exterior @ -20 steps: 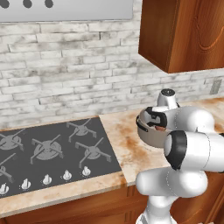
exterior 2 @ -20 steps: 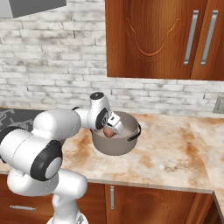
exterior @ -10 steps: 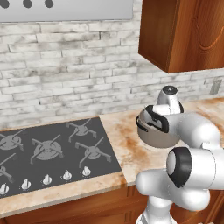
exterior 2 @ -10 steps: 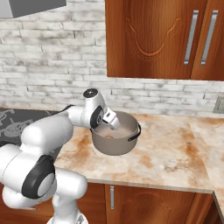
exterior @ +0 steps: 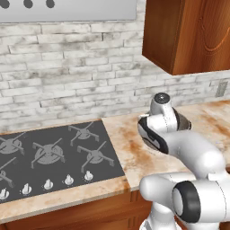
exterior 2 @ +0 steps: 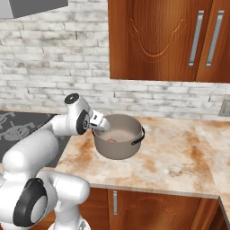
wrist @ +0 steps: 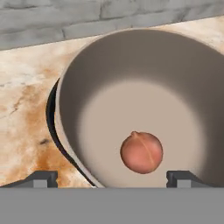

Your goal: Turn on the sink faucet. Then move the onion from the counter to the sink. Turn off the sink. Move the vegetable from the sink to the pot next to the stove. Finally move the pot to the front right burner.

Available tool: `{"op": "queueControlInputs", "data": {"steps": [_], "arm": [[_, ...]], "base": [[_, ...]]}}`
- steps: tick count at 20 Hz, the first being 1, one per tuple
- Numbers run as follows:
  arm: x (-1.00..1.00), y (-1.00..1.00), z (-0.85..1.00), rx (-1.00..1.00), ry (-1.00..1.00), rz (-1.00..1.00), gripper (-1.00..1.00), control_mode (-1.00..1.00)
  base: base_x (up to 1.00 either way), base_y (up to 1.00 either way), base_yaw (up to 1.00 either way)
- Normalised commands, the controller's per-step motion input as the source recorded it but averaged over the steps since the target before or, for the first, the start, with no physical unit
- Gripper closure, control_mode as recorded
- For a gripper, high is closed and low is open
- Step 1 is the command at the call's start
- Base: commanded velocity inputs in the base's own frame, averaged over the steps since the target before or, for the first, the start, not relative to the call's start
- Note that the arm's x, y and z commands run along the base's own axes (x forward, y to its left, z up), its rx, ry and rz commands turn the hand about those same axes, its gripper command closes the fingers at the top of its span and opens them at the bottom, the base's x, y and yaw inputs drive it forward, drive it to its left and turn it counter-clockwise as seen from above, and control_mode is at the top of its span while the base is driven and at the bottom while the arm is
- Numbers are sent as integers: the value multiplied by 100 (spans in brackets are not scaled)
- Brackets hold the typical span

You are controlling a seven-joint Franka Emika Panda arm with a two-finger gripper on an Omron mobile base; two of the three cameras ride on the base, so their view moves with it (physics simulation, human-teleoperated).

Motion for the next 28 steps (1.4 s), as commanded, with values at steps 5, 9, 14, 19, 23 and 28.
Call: {"op": "queueControlInputs", "data": {"steps": [5, 9, 14, 19, 23, 28], "arm": [[11, 26, 2, -7, 14, 20, -100, -100], [49, 1, 0, -2, 18, 17, -100, -100], [47, 3, -15, -3, 13, 14, -100, -100], [0, 0, -46, -3, 1, 4, -100, -100], [-3, 0, -38, 0, 0, 0, -100, -100], [-2, 0, -15, 0, 0, 0, 100, -100]], "base": [[0, 0, 0], [0, 0, 0], [0, 0, 0], [0, 0, 0], [0, 0, 0], [0, 0, 0]]}}
